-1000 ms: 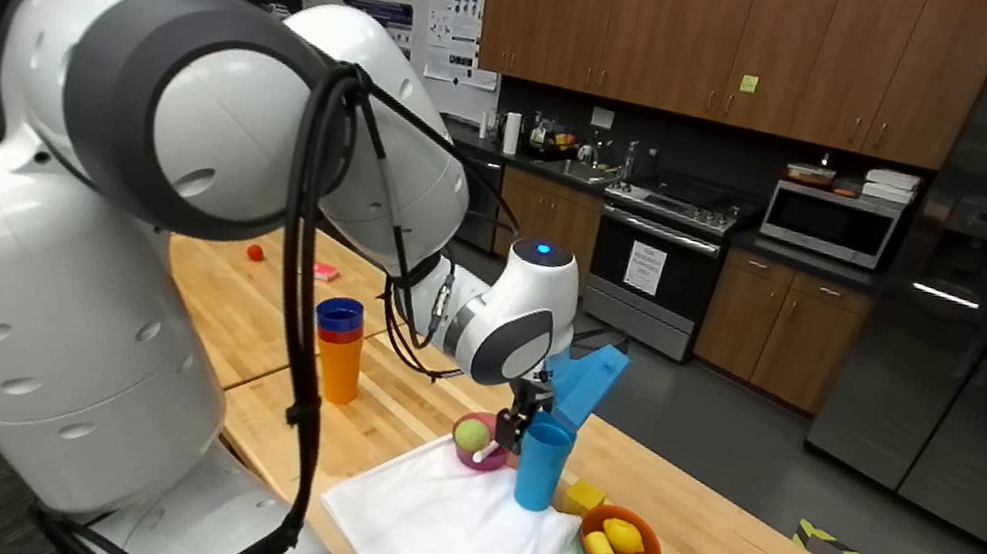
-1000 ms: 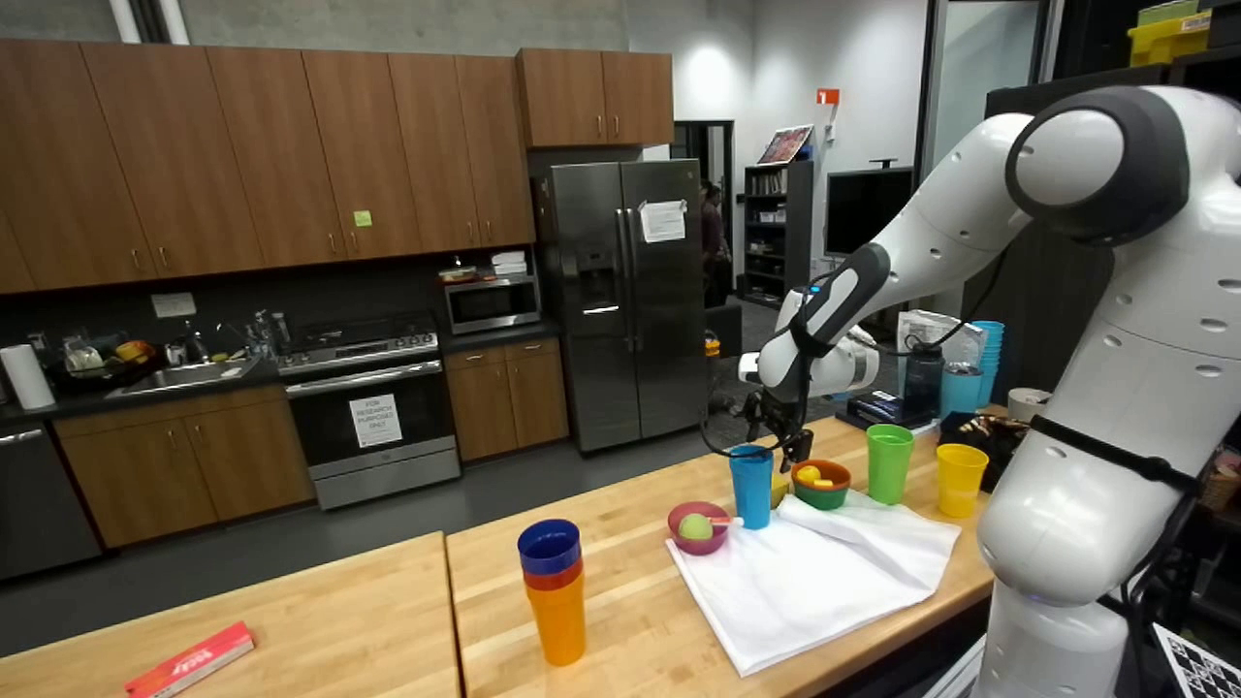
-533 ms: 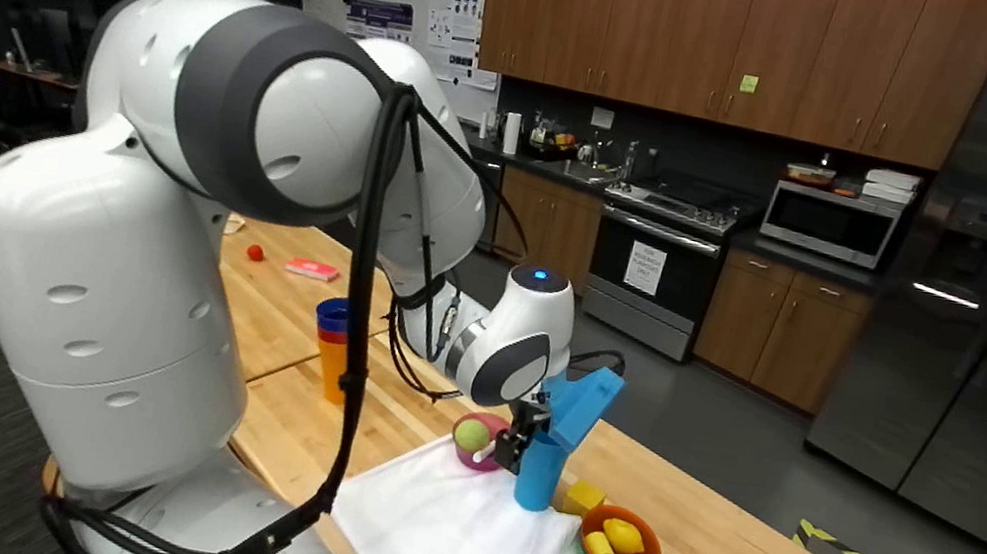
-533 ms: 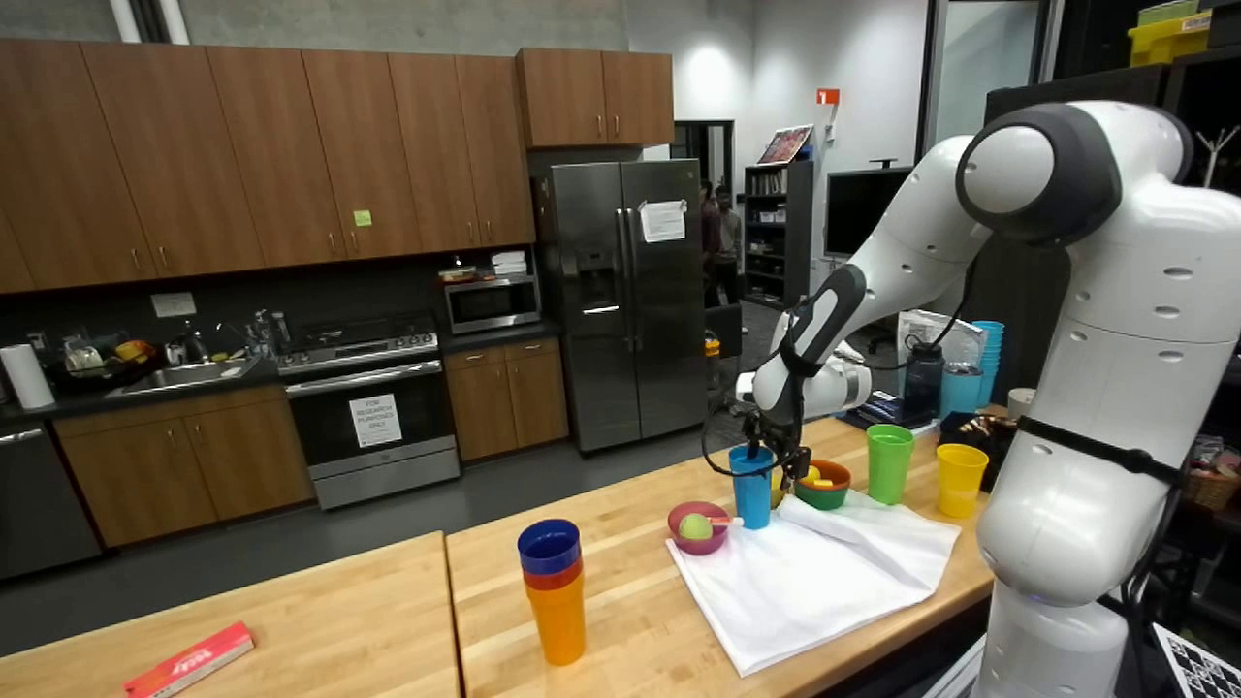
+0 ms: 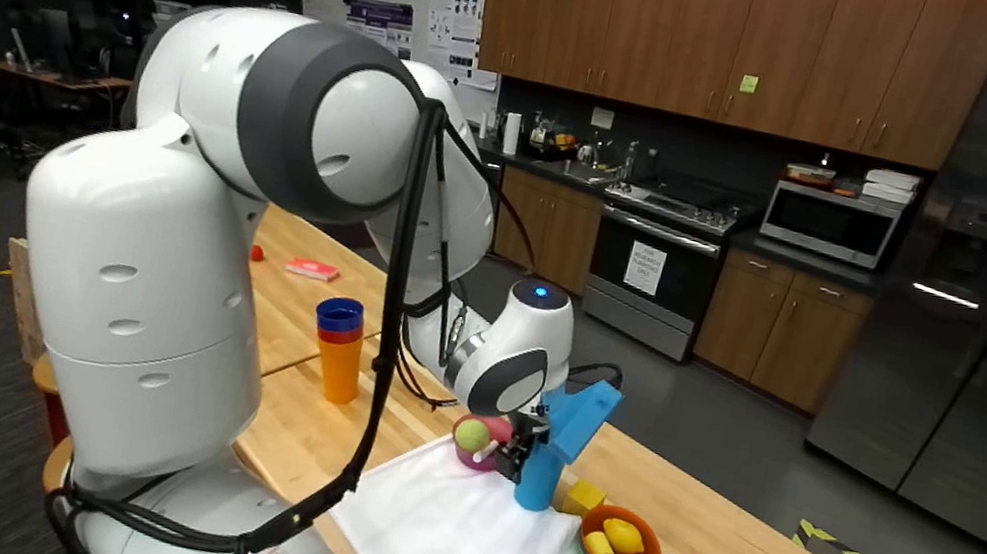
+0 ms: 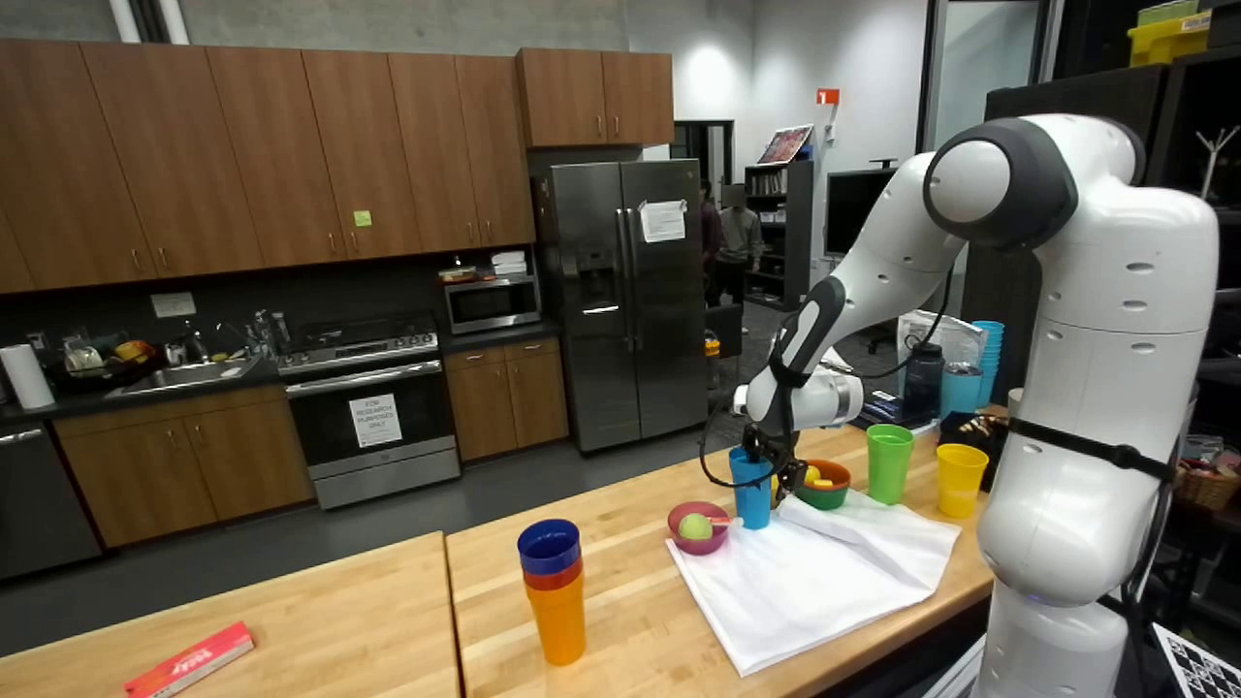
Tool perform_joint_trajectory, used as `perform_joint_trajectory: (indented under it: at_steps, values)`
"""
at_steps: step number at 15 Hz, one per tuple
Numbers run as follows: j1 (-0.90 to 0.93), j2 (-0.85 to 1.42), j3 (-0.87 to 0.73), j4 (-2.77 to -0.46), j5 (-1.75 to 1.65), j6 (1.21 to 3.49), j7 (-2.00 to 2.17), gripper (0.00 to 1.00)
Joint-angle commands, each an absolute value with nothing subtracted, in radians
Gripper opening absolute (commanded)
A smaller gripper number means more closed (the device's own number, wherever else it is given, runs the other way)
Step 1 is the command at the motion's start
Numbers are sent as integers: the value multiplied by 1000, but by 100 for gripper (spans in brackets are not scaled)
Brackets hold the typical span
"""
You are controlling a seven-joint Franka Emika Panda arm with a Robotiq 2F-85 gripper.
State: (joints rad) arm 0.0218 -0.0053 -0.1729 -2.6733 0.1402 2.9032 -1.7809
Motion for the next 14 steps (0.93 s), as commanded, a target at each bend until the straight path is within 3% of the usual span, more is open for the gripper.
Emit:
perform_joint_trajectory:
  at_steps: [1, 7, 9, 14]
  values:
    - [18, -9, -177, -2681, 98, 2935, -1754, 52]
    - [-50, -82, -136, -2706, -81, 2895, -1626, 5]
    - [-68, -113, -135, -2711, -169, 2891, -1549, 0]
    - [-82, -242, -123, -2734, -288, 2836, -1415, 2]
